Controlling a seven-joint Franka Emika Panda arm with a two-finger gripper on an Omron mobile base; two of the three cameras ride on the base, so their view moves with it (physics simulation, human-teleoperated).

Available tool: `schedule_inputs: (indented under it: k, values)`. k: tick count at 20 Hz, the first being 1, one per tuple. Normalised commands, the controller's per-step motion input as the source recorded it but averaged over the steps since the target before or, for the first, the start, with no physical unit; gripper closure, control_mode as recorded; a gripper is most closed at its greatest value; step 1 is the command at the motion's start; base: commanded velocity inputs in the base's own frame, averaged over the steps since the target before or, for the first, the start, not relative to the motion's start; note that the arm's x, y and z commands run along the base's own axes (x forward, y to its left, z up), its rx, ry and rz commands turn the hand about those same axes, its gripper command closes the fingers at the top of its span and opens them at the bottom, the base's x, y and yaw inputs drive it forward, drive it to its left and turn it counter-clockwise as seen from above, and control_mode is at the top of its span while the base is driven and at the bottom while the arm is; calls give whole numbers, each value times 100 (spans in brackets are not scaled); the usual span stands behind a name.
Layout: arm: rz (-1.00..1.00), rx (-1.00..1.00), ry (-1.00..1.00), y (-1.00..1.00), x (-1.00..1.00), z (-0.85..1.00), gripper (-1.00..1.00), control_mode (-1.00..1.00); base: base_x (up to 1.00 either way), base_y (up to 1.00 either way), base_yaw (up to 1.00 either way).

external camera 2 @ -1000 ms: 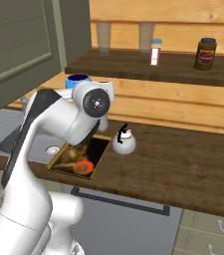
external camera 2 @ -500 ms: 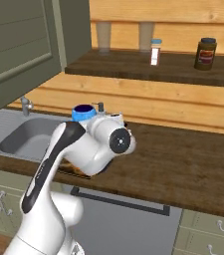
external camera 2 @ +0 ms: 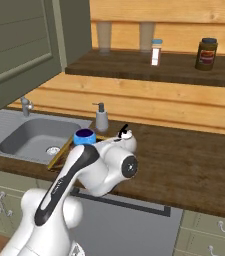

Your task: Pick the kettle from the counter and place it on the tray. Then pick the mug from the cabinet and place it on the tray. Then close the cabinet doors.

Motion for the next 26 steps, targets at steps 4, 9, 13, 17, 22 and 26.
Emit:
schedule_inputs:
  k: [4, 9, 13, 17, 22, 26]
  values:
    - [27, 0, 0, 31, 26, -54, 100, -100, 0, 0, 0]
    - [27, 0, 2, 7, 29, -44, 100, -100, 0, 0, 0]
    - [23, -1, 0, -26, 22, -47, 100, -100, 0, 0, 0]
    - [18, -6, 8, -6, 20, -49, 100, -100, 0, 0, 0]
    - [12, -2, 10, 0, 40, -47, 100, -100, 0, 0, 0]
    - [4, 0, 1, 0, 50, -45, 100, -100, 0, 0, 0]
